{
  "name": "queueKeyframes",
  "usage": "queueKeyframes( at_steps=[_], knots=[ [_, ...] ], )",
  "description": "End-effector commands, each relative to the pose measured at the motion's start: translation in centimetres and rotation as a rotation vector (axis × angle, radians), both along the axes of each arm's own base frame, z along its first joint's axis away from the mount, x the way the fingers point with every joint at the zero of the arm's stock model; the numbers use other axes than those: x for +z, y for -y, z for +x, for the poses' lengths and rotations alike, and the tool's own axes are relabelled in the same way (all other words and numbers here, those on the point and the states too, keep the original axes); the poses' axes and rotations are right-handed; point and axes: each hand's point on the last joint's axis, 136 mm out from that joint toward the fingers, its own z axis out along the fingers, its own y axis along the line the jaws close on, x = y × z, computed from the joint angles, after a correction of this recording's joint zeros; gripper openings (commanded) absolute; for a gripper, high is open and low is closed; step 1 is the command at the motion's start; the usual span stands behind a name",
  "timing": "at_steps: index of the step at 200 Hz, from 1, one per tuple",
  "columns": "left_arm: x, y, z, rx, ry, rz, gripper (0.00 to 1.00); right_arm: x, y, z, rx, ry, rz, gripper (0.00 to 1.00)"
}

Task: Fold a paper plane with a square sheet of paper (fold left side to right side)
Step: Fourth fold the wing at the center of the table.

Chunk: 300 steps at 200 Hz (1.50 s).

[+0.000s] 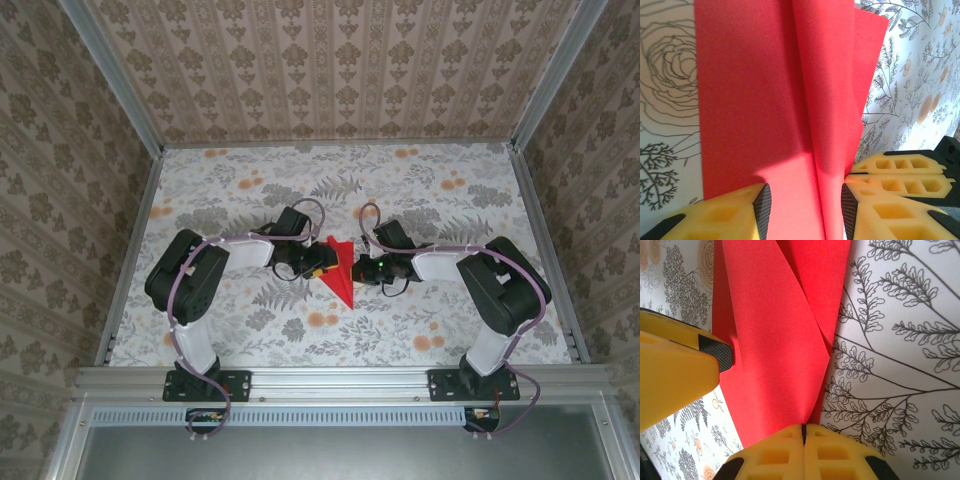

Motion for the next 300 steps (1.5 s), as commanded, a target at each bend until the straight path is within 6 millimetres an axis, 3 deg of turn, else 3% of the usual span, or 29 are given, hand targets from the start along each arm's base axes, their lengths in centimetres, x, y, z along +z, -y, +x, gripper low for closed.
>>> queueKeyframes(
  at_steps=[1,44,70,109,170,230,300],
  knots=[
    [0.2,-0.1,-0.2,-0.018,0.001,0.025,0.46,-1.8,1.2,-0.8,0.002,-0.052,-0.086,0.0],
    [4.1,0.1,0.7,-0.053,0.1,0.003,0.49,-2.6,1.6,-1.4,0.013,-0.083,-0.128,0.0],
    [5.3,1.2,0.9,-0.091,0.118,-0.04,0.37,-2.6,1.5,-1.3,0.019,-0.084,-0.132,0.0],
    [4.2,2.8,1.4,-0.123,0.092,-0.065,0.2,-2.7,1.4,-1.4,0.027,-0.087,-0.144,0.0],
    [2.7,4.5,2.1,-0.162,0.064,-0.089,0.15,-2.8,1.6,-1.5,0.037,-0.091,-0.166,0.0],
    [-0.7,3.2,1.6,-0.144,0.014,0.006,0.14,-2.8,1.9,-1.6,0.043,-0.096,-0.186,0.0],
    [-3.1,1.8,0.7,-0.132,-0.028,0.075,0.14,-2.9,2.0,-1.7,0.046,-0.097,-0.189,0.0]
  ],
)
